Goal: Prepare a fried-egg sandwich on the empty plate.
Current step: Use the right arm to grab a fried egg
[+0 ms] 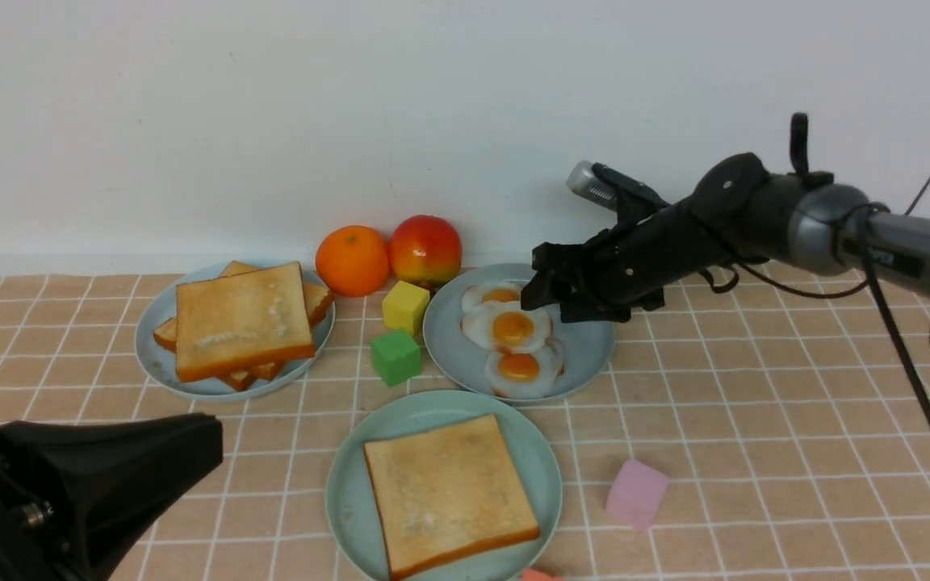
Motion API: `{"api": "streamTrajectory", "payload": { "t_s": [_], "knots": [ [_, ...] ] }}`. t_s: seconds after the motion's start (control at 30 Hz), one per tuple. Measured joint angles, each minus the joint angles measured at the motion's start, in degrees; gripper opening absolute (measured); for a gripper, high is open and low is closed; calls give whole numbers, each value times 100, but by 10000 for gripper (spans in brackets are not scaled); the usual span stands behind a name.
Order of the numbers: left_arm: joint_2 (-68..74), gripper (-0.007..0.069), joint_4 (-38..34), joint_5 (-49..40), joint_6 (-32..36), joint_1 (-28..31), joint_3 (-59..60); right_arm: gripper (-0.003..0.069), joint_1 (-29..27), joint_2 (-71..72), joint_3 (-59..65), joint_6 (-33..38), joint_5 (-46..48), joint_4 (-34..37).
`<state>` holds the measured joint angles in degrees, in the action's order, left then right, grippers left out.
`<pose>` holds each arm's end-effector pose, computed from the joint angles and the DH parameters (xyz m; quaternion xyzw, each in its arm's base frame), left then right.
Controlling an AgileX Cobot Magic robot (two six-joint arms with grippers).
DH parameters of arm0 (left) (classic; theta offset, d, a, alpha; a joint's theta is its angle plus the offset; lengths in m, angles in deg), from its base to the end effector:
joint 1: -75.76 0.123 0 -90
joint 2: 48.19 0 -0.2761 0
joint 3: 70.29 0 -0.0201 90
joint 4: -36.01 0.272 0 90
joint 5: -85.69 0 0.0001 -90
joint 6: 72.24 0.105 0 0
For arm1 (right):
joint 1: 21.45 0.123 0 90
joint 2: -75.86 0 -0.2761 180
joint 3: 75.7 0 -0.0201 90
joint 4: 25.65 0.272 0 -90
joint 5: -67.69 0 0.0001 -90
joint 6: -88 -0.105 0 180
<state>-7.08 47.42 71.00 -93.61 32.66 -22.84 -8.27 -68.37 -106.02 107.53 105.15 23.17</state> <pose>0.1245 -0.1093 0.3078 0.2057 0.7548 -0.2623 0.5649 0.5147 0.1700 0.1203 -0.0031 0.9186 0.3117 0.2428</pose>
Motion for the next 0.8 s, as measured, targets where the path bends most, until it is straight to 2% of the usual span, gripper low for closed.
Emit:
{"api": "streamTrajectory", "payload": {
  "t_s": [0.27,0.8],
  "knots": [
    [0,-13,-6,0,0,0,0,447,0,-164,-161,0,-118,382],
    [0,-13,-6,117,0,0,0,435,0,-164,-179,0,489,348]
  ]
}}
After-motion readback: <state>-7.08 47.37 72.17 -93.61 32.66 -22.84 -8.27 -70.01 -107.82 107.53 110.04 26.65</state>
